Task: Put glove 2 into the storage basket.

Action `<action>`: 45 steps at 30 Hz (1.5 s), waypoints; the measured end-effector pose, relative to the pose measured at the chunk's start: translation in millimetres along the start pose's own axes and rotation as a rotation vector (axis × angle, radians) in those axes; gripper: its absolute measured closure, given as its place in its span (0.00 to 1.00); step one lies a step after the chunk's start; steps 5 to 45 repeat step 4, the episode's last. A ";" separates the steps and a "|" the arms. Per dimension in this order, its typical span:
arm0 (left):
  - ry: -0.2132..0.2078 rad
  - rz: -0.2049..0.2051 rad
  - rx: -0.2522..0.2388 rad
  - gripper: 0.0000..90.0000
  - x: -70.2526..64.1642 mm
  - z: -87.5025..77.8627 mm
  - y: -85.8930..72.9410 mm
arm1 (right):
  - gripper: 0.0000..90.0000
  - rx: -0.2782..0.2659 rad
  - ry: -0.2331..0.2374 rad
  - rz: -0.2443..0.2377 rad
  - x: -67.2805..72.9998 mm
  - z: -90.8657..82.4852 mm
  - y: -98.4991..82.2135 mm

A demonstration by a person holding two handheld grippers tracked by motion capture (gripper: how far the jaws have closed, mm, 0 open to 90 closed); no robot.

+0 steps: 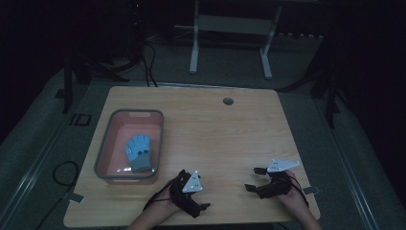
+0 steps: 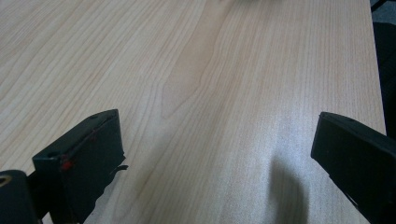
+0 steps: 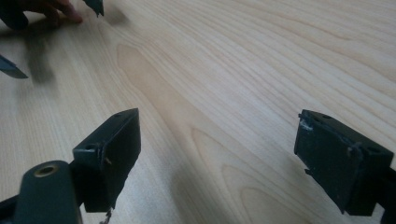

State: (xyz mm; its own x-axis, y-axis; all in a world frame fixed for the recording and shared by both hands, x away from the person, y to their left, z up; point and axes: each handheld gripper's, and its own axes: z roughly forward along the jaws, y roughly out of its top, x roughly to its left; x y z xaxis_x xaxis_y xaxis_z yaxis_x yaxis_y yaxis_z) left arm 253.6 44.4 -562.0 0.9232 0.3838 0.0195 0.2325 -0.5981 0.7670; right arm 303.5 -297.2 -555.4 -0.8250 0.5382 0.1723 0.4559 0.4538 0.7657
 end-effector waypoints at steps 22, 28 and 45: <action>0.000 0.003 0.004 0.03 0.4 0.4 -0.2 | 0.16 -0.010 -0.002 0.010 -1.1 -1.1 -0.6; 0.000 0.003 0.004 0.03 0.4 0.4 -0.2 | 0.16 -0.010 -0.002 0.010 -1.1 -1.1 -0.6; 0.000 0.003 0.004 0.03 0.4 0.4 -0.2 | 0.16 -0.010 -0.002 0.010 -1.1 -1.1 -0.6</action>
